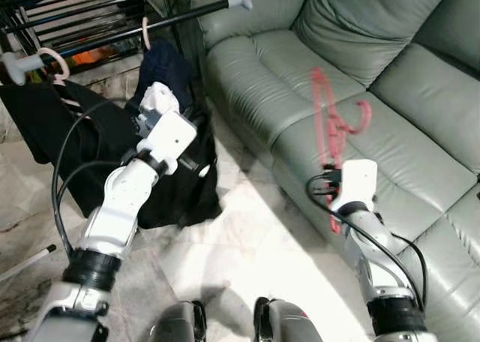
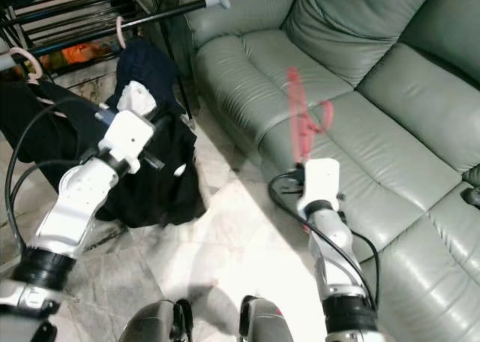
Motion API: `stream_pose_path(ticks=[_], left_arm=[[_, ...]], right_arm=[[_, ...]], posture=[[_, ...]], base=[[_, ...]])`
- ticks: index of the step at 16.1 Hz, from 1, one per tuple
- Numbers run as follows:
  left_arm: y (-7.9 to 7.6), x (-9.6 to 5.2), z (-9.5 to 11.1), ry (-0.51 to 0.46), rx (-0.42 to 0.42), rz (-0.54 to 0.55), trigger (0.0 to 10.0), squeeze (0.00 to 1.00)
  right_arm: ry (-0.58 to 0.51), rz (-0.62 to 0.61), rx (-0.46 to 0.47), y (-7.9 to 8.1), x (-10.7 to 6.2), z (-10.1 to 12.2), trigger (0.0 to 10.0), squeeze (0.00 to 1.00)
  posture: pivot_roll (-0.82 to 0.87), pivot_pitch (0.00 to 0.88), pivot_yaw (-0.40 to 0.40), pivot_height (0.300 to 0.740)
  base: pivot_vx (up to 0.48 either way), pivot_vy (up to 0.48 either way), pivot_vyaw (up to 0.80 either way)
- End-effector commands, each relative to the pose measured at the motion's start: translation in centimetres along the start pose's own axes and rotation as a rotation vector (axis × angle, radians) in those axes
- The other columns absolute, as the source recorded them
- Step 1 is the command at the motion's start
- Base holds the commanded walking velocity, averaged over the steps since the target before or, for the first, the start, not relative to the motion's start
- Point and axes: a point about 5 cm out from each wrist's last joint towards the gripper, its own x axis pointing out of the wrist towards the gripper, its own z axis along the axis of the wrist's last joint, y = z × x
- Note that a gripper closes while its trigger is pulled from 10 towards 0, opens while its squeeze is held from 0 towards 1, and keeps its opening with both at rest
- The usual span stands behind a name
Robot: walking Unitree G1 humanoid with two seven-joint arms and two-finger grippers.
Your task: Hang hanger
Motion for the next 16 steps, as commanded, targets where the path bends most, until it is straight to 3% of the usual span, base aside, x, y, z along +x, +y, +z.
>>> stream_pose_path(ticks=[1,3,5,8,10,13,16], left_arm=[[0.1,0.6,0.6,-0.050,0.085,-0.040,10.0,0.00],[0.3,1.4,0.3,-0.048,0.218,-0.099,10.0,0.00],[-0.4,1.5,-1.2,0.011,0.358,-0.231,10.0,0.00],[0.0,1.6,-2.1,0.053,0.377,-0.218,10.0,0.00],[0.3,1.8,-3.2,0.116,0.423,-0.198,10.0,0.00],[1.1,2.2,-3.7,0.161,0.455,-0.128,10.0,0.00],[1.1,2.4,-3.9,0.166,0.456,-0.124,10.0,0.00]], right_arm=[[-0.007,0.049,-0.025,-0.1,0.1,0.2,10.0,0.00],[-0.025,0.121,-0.121,-0.9,0.4,1.1,10.0,0.00],[0.003,0.263,-0.187,-2.1,0.3,1.7,10.0,0.00],[0.083,0.390,-0.263,-4.8,-0.7,2.4,10.0,0.00],[0.138,0.549,-0.325,-6.2,-2.3,2.8,10.0,0.00],[0.211,0.682,-0.304,-8.0,-3.8,4.2,10.0,0.00],[0.245,0.789,-0.266,-8.3,-4.8,5.3,10.0,0.00]], posture=[[-0.04,0.126,-0.030,0.740],[-0.05,0.123,-0.022,0.740],[-0.06,0.121,-0.012,0.740],[-0.07,0.122,-0.006,0.740],[-0.08,0.124,-0.007,0.740],[-0.08,0.124,-0.007,0.740],[-0.09,0.122,-0.001,0.740]], base=[[0.000,0.000,0.00],[0.000,0.000,0.00],[0.000,0.000,0.00],[0.000,0.000,0.00],[0.000,0.000,0.00],[0.000,0.000,0.00],[0.000,0.000,0.00]])
